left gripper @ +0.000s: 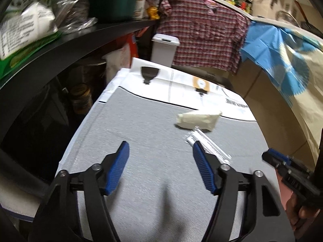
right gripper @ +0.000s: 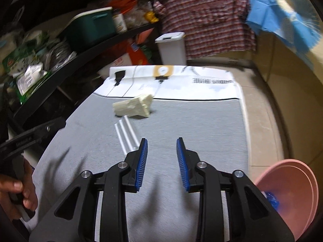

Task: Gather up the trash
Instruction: 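Move both open tools back to the board toward the straws and cream paper, then grasp the clear plastic straws with the right tool while the left tool grasps the cream paper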

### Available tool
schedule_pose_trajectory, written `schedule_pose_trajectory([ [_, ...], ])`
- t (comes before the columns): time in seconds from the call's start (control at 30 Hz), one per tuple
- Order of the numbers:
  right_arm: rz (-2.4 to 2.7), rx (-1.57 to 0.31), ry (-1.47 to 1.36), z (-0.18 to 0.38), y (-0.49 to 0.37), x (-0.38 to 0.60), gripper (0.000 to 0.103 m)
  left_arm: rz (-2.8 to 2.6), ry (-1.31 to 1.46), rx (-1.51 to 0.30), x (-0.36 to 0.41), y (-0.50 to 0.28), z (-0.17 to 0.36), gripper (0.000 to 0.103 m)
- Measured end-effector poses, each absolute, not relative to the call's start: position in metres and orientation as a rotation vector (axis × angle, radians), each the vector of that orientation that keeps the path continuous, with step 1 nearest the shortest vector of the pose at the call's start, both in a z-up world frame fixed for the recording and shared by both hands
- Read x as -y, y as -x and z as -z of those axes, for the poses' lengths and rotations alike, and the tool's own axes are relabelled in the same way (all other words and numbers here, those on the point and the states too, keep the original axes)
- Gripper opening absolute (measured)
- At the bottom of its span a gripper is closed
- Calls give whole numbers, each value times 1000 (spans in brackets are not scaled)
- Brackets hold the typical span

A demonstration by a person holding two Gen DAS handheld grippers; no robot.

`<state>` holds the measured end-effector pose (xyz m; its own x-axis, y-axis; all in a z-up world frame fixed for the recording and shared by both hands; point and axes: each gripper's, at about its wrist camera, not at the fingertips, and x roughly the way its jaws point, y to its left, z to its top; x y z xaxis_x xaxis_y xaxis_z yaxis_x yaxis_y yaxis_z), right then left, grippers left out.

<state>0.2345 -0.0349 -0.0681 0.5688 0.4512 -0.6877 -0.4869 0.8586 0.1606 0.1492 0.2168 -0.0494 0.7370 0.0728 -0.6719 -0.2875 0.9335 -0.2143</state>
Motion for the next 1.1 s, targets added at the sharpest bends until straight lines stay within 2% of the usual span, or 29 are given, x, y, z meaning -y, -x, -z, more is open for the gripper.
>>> schedule_pose_trajectory([
  [0.27, -610, -836, 102, 95, -253, -2, 35, -217, 323, -726, -233, -155, 58, 36],
  [0.33, -631, -858, 108, 101, -256, -7, 42, -209, 313, -725, -233, -157, 59, 35],
  [0.4, -657, -873, 124, 106, -257, -14, 45, -186, 290, -719, -231, -161, 58, 35],
  [0.67, -681, -890, 185, 116, -258, -28, 46, -26, 190, -686, -218, -190, 51, 35],
  [0.77, -687, -897, 190, 117, -256, -27, 38, 20, 191, -684, -220, -207, 56, 35],
  [0.83, -697, -895, 202, 118, -252, -25, 26, 52, 178, -689, -219, -220, 61, 36],
  [0.93, -701, -888, 202, 116, -247, -18, 13, 87, 170, -700, -216, -235, 71, 51],
  [0.97, -699, -889, 196, 115, -246, -15, 11, 94, 172, -702, -216, -240, 73, 56],
  [1.1, -655, -916, 155, 111, -245, -1, 8, 124, 166, -719, -212, -256, 82, 60],
])
